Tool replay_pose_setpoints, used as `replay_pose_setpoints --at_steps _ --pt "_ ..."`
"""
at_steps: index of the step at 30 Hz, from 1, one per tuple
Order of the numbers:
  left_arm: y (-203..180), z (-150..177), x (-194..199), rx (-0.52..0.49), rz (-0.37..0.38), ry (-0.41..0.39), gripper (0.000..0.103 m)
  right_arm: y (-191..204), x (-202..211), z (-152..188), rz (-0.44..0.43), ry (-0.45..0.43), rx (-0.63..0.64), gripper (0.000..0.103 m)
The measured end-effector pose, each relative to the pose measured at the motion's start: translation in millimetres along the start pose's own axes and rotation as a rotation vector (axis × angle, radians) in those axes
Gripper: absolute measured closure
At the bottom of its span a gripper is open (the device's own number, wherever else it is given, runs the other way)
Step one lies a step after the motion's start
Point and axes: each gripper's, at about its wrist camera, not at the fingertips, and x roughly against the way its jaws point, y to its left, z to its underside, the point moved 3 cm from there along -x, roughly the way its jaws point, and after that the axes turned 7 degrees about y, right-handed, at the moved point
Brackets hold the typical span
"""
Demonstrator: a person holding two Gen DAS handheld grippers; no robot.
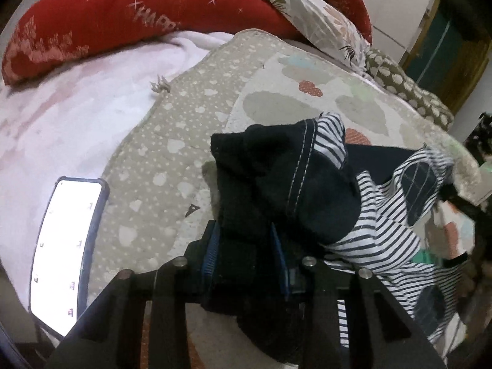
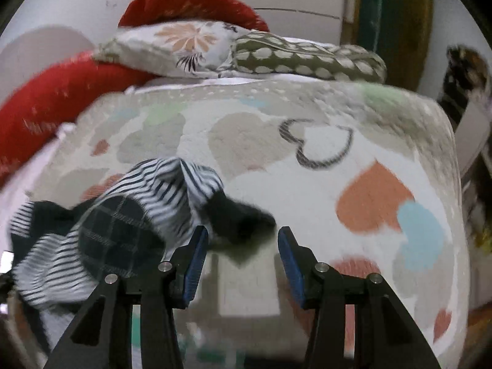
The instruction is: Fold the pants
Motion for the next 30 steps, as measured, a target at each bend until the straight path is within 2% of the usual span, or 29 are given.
replay_pose_setpoints --at_steps 1,2,7,11,13,15,16,18,21,23,25,28,30 --pt "1 -1 1 0.003 0.013 0.000 0.070 2 -9 -4 -0.020 0.037 0.004 0.093" --pt "2 -1 4 0.003 0.027 -0.006 0.071 -2 -11 -5 -0.036 0.055 -0.014 0.098" --pt "6 -2 23 0.011 0.086 -0.032 0.073 -32 23 -2 -0.124 -0.007 -0.138 0.098" --pt "9 -4 36 0.007 0.098 -0.050 0.072 -55 56 17 -0.132 -0.041 -0.173 0.098" --pt "9 -4 38 0.007 0.084 -0.050 0.067 -69 59 25 -0.114 -0.036 -0.197 0.098" --pt "9 -3 38 0.019 0.092 -0.038 0.059 -85 55 33 -0.034 -0.007 -0.213 0.098" --pt "8 -1 38 0.017 0.097 -0.033 0.056 -91 51 37 0.001 0.010 -0.217 0.096" --pt "5 4 38 0.000 0.089 -0.031 0.043 -103 53 50 -0.009 0.019 -0.230 0.095" --pt "0 12 31 -0.044 0.046 -0.017 0.037 -111 69 73 -0.012 0.002 -0.240 0.075" --pt "-1 16 22 -0.060 0.017 0.003 0.036 -112 80 92 -0.014 -0.016 -0.235 0.056" --pt "-2 20 11 -0.066 0.003 0.031 0.034 -110 87 112 -0.029 -0.019 -0.234 0.048" --pt "-9 26 -8 -0.076 0.021 0.078 0.034 -98 82 136 -0.077 0.011 -0.228 0.048" --pt "-16 29 -14 -0.097 0.017 0.074 0.038 -89 73 146 -0.077 0.031 -0.222 0.048"
